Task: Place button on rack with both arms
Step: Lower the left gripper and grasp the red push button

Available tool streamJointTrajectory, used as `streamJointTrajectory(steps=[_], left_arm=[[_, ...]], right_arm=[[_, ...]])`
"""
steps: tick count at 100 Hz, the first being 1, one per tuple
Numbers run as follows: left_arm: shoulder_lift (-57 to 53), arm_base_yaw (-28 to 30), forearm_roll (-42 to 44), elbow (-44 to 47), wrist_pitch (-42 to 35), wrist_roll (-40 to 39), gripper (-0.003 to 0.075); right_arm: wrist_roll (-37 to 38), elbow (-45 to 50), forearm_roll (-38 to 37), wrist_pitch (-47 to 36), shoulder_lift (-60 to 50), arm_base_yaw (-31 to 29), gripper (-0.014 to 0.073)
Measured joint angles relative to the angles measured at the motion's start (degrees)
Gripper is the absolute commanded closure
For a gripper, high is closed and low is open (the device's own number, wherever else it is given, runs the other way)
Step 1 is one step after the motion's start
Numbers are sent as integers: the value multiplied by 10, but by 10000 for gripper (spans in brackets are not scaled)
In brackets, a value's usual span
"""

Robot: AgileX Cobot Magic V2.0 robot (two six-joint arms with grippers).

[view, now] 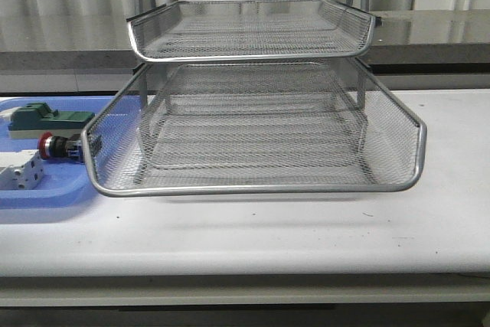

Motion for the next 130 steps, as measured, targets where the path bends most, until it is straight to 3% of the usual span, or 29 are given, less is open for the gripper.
streamJointTrajectory(steps=[30,92,130], left_arm=[[53,0,-5,-46,-36,69,136],[395,0,-26,-396,133,385,136],[472,-1,-53,-427,146,478,136]], right_arm=[[0,0,0,0,0,0,664],[0,0,0,0,0,0,664],[0,0,0,0,0,0,664]])
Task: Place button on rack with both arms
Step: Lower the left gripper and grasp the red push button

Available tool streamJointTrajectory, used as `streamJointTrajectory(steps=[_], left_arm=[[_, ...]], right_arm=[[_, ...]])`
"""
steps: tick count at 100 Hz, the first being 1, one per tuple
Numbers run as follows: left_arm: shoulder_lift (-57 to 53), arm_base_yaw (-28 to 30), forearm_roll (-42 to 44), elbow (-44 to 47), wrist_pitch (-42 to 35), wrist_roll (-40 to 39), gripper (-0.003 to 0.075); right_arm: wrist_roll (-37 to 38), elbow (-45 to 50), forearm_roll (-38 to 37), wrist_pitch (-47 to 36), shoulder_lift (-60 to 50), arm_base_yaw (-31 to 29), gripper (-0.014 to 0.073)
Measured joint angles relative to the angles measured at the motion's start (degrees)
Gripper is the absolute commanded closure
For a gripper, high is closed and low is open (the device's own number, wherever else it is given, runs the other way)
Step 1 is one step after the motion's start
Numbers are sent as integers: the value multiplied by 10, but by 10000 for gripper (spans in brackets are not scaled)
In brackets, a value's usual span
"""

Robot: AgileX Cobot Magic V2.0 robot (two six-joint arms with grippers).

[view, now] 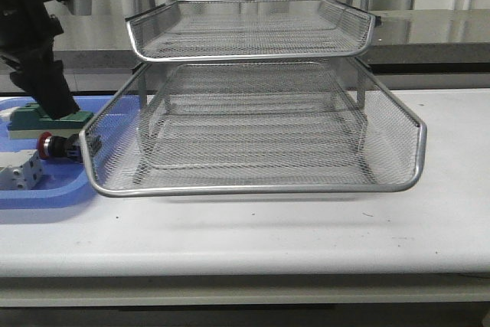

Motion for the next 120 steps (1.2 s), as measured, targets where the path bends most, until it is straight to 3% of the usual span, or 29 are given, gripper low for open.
streamJointTrajectory(steps=[74,120], left_arm=[[41,0,-44,-3,-21,145,136],[84,-8,-47,-3,-33,153,136]], right_arm=[[0,0,0,4,0,0,664],[1,0,0,5,0,0,664]])
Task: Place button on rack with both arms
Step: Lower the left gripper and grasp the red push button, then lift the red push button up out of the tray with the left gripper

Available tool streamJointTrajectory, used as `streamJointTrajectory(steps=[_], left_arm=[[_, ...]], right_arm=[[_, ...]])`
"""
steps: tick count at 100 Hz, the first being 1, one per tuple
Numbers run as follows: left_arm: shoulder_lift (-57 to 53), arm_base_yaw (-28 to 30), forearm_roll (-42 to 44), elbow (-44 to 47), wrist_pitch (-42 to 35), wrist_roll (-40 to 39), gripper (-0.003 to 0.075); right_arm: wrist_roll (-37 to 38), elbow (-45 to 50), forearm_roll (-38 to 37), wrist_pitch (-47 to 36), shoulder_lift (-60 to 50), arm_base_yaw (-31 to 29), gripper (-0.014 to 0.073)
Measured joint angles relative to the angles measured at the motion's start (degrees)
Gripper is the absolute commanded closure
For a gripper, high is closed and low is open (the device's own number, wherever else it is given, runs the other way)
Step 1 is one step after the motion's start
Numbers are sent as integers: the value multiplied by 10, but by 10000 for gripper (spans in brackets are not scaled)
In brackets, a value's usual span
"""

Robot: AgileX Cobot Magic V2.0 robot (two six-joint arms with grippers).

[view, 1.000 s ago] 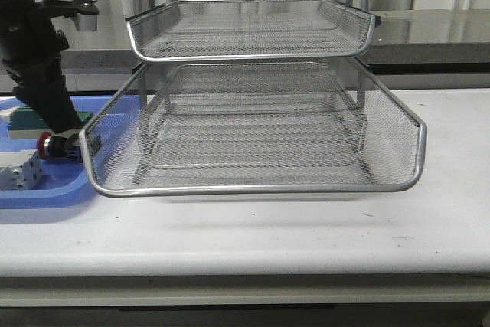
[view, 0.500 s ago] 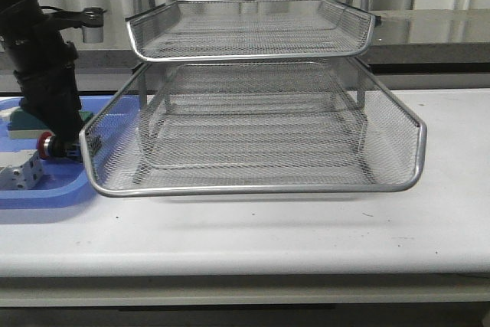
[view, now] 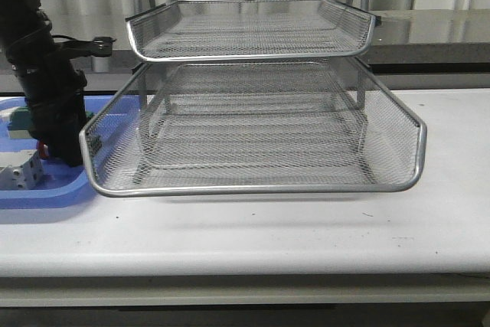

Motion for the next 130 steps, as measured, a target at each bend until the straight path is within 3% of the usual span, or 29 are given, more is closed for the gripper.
streamJointTrajectory(steps=[13,23,49,70,91,106,130], left_arm=[[2,-3,1,0,-1,0,141],[3,-3,1,0,-1,1,197],[3,-4,6,0,10,1,545],[3,-4,12,-15,39,1,741],[4,-4,13,-80,74,-8,741],[4,-4,14,-137,75,-61,741],[-37,-4,25,-166,81,-98,741]], right_arm=[[0,0,0,0,0,0,664],[0,0,0,0,0,0,664],[0,0,0,0,0,0,664],[0,0,0,0,0,0,664],[0,0,0,0,0,0,664],[0,0,0,0,0,0,664],[0,0,0,0,0,0,664]])
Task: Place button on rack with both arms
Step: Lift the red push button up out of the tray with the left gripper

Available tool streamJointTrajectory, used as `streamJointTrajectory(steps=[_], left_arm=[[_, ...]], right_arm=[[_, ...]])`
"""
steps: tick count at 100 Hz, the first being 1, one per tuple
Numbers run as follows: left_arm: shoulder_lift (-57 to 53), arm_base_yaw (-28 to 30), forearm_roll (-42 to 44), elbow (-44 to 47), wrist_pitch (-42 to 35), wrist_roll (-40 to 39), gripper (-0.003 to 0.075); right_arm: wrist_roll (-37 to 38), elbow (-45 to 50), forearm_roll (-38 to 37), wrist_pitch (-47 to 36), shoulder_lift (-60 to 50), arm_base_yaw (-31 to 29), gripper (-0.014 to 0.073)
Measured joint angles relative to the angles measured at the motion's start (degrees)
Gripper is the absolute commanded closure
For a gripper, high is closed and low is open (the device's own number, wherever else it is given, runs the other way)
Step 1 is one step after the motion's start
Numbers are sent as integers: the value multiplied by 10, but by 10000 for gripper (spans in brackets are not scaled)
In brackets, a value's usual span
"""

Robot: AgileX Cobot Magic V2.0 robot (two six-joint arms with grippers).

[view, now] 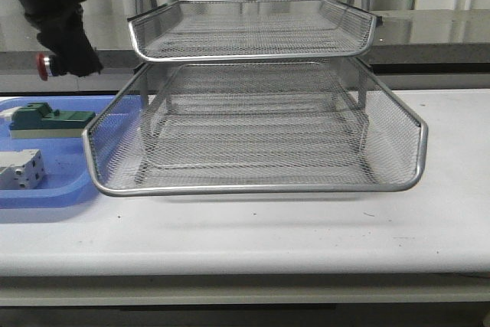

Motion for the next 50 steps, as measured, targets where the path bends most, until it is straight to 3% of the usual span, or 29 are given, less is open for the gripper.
streamJointTrajectory(steps=[50], left_arm=[[-147,0,37,40,13,-98,741]], right_arm=[[0,0,0,0,0,0,664]])
